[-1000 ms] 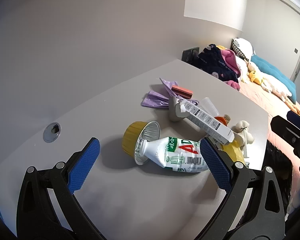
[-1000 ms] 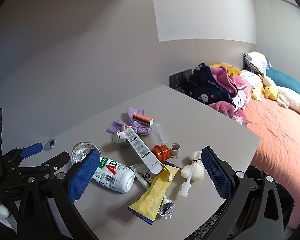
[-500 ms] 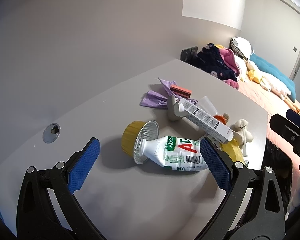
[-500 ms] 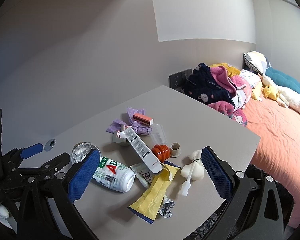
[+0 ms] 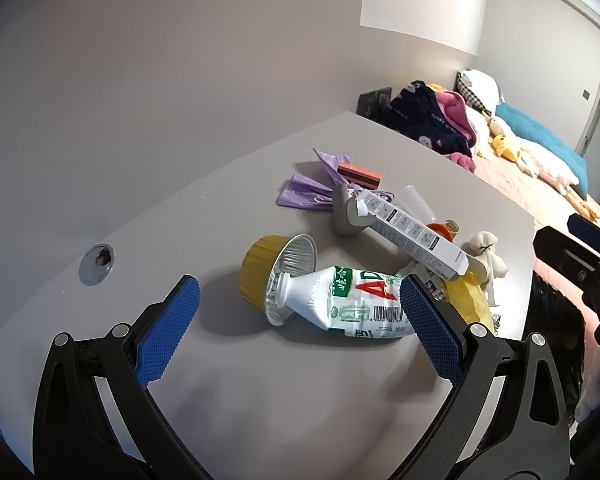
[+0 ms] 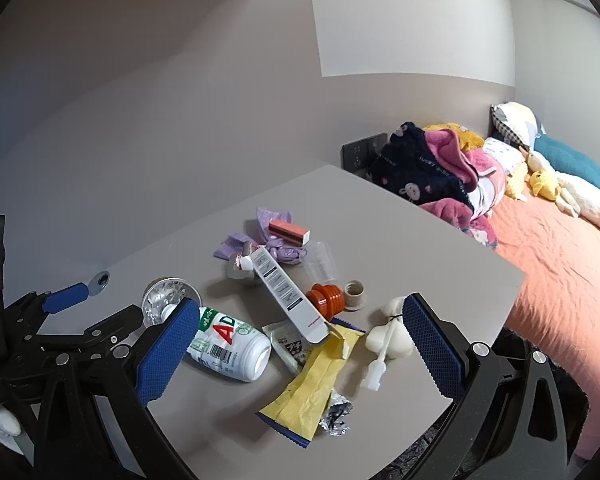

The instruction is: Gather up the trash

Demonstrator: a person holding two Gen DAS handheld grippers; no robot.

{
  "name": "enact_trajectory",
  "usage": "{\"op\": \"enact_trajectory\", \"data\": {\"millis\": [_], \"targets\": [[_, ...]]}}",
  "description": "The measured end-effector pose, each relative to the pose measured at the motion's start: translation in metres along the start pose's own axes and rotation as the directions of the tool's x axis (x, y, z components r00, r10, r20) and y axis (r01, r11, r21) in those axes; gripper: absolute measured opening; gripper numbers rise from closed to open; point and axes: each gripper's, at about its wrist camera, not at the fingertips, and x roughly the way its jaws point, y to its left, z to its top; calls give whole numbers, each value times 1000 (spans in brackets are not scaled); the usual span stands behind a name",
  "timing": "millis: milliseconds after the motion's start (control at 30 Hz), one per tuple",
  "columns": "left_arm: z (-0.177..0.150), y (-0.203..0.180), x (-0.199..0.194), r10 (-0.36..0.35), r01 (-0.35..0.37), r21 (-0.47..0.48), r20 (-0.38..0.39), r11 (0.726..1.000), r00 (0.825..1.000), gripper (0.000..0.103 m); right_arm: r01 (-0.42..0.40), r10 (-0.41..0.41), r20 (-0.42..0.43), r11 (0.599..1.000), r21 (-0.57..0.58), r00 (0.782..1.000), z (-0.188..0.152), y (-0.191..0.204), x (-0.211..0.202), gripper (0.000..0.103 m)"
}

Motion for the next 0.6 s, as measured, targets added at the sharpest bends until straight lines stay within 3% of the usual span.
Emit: {"op": "enact_trajectory", "data": {"millis": [167,600], "targets": [[1,8,10,-8,7,-17,-10,1000,1000,97,-7,7,-37,1000,3,999,1,1,14,101],[9,24,46,17,-18,-15,-66,1000,998,97,15,-26,-120,996,-92,992,4,15,58,88]]}}
